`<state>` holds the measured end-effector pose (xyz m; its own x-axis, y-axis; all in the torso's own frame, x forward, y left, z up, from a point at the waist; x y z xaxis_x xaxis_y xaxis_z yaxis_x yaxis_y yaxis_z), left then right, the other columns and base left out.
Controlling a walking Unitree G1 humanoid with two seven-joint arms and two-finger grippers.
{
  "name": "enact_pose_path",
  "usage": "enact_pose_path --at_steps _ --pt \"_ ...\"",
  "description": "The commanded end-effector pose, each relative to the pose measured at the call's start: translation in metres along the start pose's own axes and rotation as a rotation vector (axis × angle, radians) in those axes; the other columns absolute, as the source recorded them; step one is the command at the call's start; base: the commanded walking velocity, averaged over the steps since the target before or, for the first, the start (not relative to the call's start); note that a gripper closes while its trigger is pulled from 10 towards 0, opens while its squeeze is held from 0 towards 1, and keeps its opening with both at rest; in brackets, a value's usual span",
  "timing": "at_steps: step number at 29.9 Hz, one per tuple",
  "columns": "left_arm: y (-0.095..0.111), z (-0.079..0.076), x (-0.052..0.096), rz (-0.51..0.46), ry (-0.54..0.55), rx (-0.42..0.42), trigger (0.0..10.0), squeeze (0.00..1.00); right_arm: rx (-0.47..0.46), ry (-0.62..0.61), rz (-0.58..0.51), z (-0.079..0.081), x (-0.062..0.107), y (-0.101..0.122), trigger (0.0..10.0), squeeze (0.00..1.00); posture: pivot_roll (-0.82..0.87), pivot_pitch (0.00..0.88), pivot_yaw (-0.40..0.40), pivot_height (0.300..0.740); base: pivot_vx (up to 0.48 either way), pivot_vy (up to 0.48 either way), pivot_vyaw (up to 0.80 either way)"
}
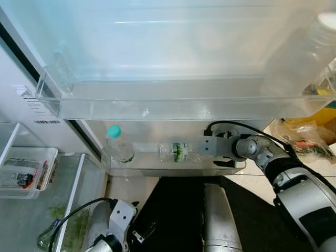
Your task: Restocking fridge
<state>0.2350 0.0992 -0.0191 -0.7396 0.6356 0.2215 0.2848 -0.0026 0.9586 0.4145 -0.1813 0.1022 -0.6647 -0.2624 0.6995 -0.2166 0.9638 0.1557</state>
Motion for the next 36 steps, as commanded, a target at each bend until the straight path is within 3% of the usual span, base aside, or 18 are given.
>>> enact_pose_path --at_steps 1,10,11,12,14,15,21,31,36 --pt "-0.055 -0.010 0.031 0.195 0.022 0.114 10.0 0.00 -0.035 0.113 0.015 0.045 -0.013 -0.005 10.0 0.00 0.07 0.462 0.032 0.453 0.000 0.000 0.00" --pt "-0.053 -0.009 0.030 0.195 0.021 0.112 10.0 0.00 -0.007 0.119 0.045 0.037 -0.008 -0.011 10.0 0.00 0.06 0.461 0.030 0.453 0.000 0.000 0.00" --pt "-0.053 -0.009 0.029 0.195 0.020 0.111 10.0 0.00 -0.006 0.118 0.045 0.035 -0.008 -0.011 3.8 0.00 0.06 0.459 0.030 0.453 0.000 0.000 0.00" --pt "-0.053 -0.009 0.028 0.194 0.019 0.111 10.0 0.00 -0.001 0.121 0.046 0.035 -0.007 -0.011 0.0 0.00 0.06 0.457 0.029 0.453 0.000 0.000 0.00" --pt "-0.053 -0.010 0.028 0.193 0.018 0.111 10.0 0.00 0.007 0.123 0.047 0.034 -0.007 -0.010 0.0 0.00 0.06 0.457 0.029 0.453 0.000 0.000 0.00" --pt "-0.053 -0.010 0.027 0.193 0.018 0.111 10.0 0.00 0.016 0.119 0.051 0.033 -0.007 -0.010 10.0 0.00 0.06 0.456 0.029 0.453 0.000 0.000 0.00" --pt "-0.052 -0.010 0.026 0.192 0.018 0.111 10.0 0.00 0.034 0.119 0.056 0.033 -0.008 -0.009 10.0 0.00 0.06 0.457 0.029 0.453 0.000 0.000 0.00" --pt "-0.053 -0.011 0.030 0.196 0.016 0.110 10.0 0.00 0.038 0.230 0.069 0.059 -0.012 -0.011 10.0 0.00 0.07 0.461 0.033 0.453 0.000 0.000 0.00" --pt "-0.054 -0.012 0.031 0.199 0.012 0.108 10.0 0.00 -0.013 0.273 0.027 0.067 -0.014 -0.004 10.0 0.00 0.07 0.463 0.033 0.453 0.000 0.000 0.00"
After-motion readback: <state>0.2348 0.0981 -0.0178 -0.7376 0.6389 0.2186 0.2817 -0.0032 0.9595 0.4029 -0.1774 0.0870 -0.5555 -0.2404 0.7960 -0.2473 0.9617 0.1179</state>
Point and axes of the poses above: a point about 5 cm out from each wrist's last joint towards the gripper, its own x axis pointing back from the gripper into the wrist, its own y axis along the axis of the wrist's last joint, z = x × y, the point moved 5 cm from there along -x, pointing out of the wrist towards the gripper, and after that the axes turned 9 degrees about x, right-handed, at the moved point
